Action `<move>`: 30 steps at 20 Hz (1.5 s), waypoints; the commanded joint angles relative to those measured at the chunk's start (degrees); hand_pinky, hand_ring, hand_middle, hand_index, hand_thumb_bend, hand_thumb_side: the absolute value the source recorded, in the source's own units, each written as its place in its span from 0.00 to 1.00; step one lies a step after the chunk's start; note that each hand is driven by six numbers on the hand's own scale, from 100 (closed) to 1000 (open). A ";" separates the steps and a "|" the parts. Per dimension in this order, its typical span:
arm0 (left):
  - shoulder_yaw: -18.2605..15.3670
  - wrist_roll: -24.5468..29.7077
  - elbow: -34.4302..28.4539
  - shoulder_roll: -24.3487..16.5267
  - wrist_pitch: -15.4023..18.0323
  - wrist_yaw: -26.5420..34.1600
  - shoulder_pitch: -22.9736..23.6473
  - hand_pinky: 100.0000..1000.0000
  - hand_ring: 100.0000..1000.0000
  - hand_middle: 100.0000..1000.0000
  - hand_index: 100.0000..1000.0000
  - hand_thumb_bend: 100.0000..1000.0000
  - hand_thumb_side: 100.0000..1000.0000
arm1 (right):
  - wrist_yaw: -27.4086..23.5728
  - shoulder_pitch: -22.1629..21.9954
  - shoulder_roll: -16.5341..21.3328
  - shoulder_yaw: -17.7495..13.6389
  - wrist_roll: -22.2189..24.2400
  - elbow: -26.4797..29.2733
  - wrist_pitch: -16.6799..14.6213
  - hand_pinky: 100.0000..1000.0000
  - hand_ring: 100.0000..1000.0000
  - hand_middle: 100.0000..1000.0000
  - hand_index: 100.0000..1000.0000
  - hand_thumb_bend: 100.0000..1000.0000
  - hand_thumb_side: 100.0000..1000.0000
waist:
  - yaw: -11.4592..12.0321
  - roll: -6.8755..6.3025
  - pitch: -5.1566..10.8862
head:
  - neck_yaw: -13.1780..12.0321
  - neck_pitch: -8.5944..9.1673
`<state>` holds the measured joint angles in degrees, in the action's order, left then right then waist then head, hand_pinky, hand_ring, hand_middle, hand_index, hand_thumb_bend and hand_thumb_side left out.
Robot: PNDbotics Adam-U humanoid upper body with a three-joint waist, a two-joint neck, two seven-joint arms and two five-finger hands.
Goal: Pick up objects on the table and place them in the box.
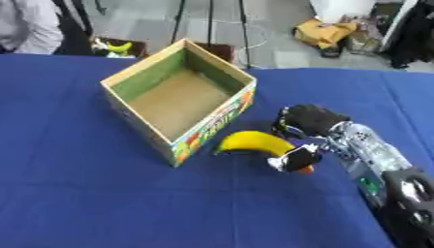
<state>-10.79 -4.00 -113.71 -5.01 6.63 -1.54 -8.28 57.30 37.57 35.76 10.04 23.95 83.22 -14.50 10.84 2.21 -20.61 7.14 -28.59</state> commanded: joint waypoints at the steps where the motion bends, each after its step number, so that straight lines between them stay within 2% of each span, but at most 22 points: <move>1: -0.26 0.12 -0.88 -0.36 0.04 -0.08 -0.29 0.16 0.24 0.34 0.42 0.00 1.00 | -0.92 0.49 2.35 -0.96 -0.81 1.61 0.30 0.60 0.64 0.32 0.46 0.00 0.57 | -0.13 -0.22 1.38 | -0.18 0.62; 14: -0.37 0.04 -0.88 -0.47 0.03 -0.05 0.01 0.16 0.24 0.34 0.42 0.00 1.00 | -4.05 0.18 4.70 -3.06 -3.00 3.88 2.40 0.60 0.61 0.29 0.43 0.00 0.59 | -0.48 -0.45 1.74 | -0.43 0.46; 23: -0.44 -0.01 -0.88 -0.78 0.01 -0.16 0.08 0.16 0.24 0.34 0.42 0.00 1.00 | -8.44 0.34 10.01 -5.58 -5.26 8.62 4.48 0.60 0.60 0.27 0.42 0.00 0.61 | -0.58 -0.03 1.91 | -0.85 0.19; 30: -0.44 -0.01 -0.88 -0.98 -0.07 -0.23 -0.05 0.16 0.24 0.34 0.42 0.00 1.00 | -12.43 0.81 13.12 -6.36 -5.27 10.63 5.58 0.60 0.61 0.27 0.42 0.00 0.61 | -0.22 0.52 1.91 | -1.05 0.17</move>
<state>-10.83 -4.01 -113.71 -5.03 6.60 -1.55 -8.07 45.97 37.36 46.20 4.77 18.80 92.38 -9.21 10.63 2.85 -20.11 6.19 -28.61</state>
